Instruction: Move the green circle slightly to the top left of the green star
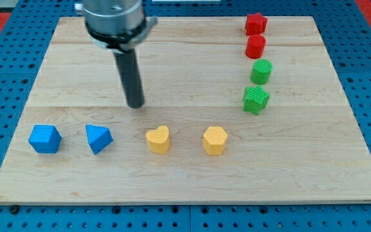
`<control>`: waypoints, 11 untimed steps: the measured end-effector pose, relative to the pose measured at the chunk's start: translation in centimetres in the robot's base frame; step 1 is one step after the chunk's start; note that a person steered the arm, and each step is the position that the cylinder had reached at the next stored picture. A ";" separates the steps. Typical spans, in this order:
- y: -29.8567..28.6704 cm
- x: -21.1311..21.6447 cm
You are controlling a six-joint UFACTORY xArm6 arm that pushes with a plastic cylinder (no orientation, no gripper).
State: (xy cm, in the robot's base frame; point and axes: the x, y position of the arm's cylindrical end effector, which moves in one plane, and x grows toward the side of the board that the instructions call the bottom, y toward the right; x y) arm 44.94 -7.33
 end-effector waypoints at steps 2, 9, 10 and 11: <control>10.1 2.5; 23.3 -8.6; 22.4 -8.6; 27.5 -7.4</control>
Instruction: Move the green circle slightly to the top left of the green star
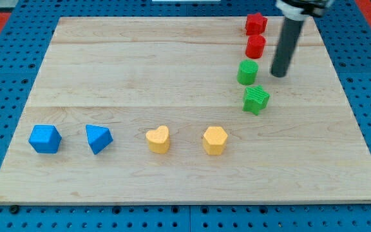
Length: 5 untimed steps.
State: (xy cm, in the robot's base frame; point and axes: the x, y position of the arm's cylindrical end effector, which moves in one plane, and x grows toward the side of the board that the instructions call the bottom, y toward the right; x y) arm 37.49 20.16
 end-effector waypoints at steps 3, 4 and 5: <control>5.3 10.6; 5.4 10.6; 5.4 10.1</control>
State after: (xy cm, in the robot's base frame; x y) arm 47.55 25.52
